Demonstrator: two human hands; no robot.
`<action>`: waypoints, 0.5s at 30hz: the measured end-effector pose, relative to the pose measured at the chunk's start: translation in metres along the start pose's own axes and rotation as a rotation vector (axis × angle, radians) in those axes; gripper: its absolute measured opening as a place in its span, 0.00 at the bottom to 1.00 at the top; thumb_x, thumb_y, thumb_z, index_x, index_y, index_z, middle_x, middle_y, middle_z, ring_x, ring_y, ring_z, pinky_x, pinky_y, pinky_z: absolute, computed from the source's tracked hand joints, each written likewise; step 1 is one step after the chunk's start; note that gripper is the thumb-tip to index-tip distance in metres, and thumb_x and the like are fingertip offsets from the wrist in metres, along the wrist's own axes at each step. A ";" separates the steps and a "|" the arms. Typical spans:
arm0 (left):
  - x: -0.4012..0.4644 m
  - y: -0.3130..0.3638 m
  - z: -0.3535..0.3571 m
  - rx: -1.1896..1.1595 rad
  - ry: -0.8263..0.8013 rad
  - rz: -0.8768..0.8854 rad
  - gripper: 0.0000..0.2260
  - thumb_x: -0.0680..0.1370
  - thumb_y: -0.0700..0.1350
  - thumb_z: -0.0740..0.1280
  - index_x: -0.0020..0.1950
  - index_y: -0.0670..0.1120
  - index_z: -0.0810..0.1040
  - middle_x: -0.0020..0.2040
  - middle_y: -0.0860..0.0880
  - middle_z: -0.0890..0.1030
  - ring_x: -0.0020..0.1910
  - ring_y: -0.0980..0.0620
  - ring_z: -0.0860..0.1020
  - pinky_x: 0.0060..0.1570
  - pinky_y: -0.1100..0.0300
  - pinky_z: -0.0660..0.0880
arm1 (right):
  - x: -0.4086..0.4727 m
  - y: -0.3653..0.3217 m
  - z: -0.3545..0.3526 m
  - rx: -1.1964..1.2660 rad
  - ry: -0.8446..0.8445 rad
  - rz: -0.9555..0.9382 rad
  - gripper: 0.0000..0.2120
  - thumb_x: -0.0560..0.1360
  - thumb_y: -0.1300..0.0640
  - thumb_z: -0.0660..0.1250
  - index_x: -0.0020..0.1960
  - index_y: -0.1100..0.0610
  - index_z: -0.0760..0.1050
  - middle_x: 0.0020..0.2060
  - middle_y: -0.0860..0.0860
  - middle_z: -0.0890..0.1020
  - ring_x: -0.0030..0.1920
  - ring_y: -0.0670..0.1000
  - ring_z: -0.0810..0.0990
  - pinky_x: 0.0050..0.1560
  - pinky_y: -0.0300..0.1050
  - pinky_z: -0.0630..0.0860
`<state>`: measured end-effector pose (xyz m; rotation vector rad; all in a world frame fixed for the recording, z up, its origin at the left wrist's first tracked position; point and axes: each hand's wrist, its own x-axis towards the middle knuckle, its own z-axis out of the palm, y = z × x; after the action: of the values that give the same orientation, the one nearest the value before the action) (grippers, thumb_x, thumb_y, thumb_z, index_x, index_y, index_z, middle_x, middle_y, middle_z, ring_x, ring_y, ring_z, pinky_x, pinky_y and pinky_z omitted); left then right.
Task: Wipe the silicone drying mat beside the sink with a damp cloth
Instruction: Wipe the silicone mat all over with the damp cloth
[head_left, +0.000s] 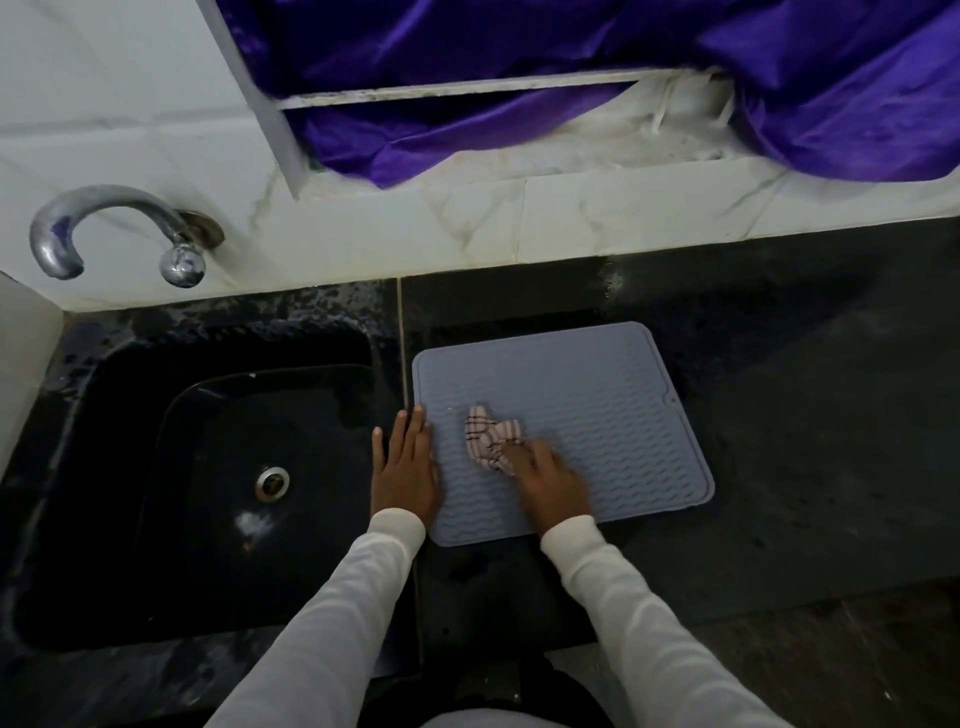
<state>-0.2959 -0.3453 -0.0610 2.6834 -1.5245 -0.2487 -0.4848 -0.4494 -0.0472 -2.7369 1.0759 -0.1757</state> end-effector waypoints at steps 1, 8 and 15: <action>-0.001 0.000 0.001 -0.019 0.008 -0.005 0.27 0.80 0.51 0.44 0.79 0.46 0.56 0.80 0.49 0.49 0.79 0.49 0.45 0.76 0.43 0.41 | -0.001 0.016 0.000 -0.022 0.008 0.031 0.18 0.71 0.60 0.57 0.58 0.52 0.76 0.50 0.59 0.77 0.32 0.61 0.79 0.23 0.51 0.76; -0.001 0.003 0.003 -0.055 -0.003 -0.020 0.24 0.83 0.48 0.52 0.79 0.47 0.54 0.80 0.51 0.46 0.79 0.50 0.42 0.76 0.43 0.40 | -0.014 0.139 -0.043 -0.109 -0.011 0.293 0.18 0.72 0.64 0.67 0.61 0.55 0.76 0.55 0.63 0.76 0.39 0.65 0.80 0.33 0.57 0.79; 0.001 0.001 0.000 -0.071 0.001 0.018 0.26 0.81 0.50 0.43 0.79 0.46 0.52 0.80 0.50 0.46 0.78 0.51 0.42 0.76 0.44 0.39 | -0.017 0.177 -0.073 -0.081 -0.038 0.470 0.19 0.73 0.60 0.67 0.63 0.55 0.74 0.52 0.61 0.72 0.35 0.64 0.78 0.35 0.51 0.73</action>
<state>-0.2963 -0.3461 -0.0613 2.6147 -1.5090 -0.2951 -0.6276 -0.5747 -0.0161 -2.4507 1.7030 -0.0089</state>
